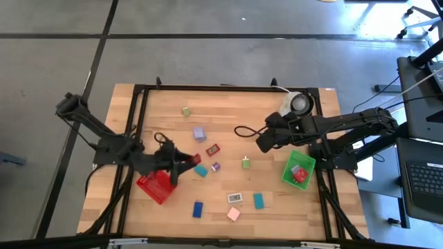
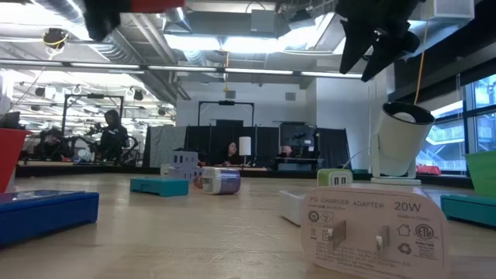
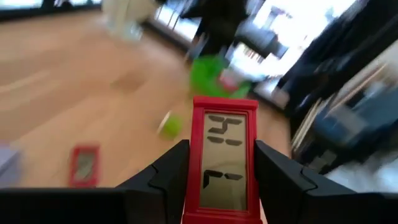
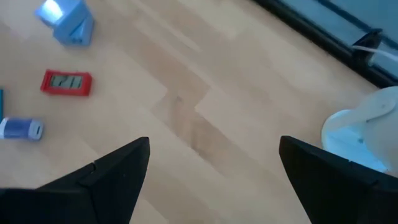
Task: Pick & Place Office items
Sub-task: Put the top red digital clock into the red bin
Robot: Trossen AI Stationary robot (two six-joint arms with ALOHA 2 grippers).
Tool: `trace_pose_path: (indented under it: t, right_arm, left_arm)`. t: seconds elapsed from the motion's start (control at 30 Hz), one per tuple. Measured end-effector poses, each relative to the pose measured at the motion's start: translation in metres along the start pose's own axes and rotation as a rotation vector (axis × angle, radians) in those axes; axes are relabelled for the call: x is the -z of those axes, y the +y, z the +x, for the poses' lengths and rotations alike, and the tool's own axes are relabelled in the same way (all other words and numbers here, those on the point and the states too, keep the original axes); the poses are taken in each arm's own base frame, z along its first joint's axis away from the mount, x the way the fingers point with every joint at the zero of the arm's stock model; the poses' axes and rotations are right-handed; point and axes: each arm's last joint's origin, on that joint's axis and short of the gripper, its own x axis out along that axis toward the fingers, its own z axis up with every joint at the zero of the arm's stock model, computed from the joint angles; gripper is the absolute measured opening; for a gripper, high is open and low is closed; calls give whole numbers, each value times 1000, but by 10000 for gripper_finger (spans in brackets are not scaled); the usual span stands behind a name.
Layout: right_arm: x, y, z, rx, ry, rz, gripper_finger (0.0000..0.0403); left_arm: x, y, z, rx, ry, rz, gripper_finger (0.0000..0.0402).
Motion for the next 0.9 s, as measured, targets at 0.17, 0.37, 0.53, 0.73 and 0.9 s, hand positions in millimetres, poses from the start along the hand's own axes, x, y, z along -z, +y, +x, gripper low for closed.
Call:
trace_pose_path:
  t: [0.17,0.37,0.53,0.73,0.9]
  right_arm:
    - [1,1,-1,-8,3,-16,362]
    - [1,1,-1,-7,1,-72,362]
    - [1,1,-1,-5,-2,-99,362]
    - [1,1,-1,-3,-5,-118,362]
    - [1,2,-1,-5,-7,-116,362]
  left_arm:
    - [3,-12,-10,-173,253,-30,151]
    - [42,-6,-12,-363,676,-228,156]
    - [82,6,-9,-586,857,-315,156]
    - [96,9,-6,-667,898,-342,157]
    - [95,11,-3,-676,858,-335,169]
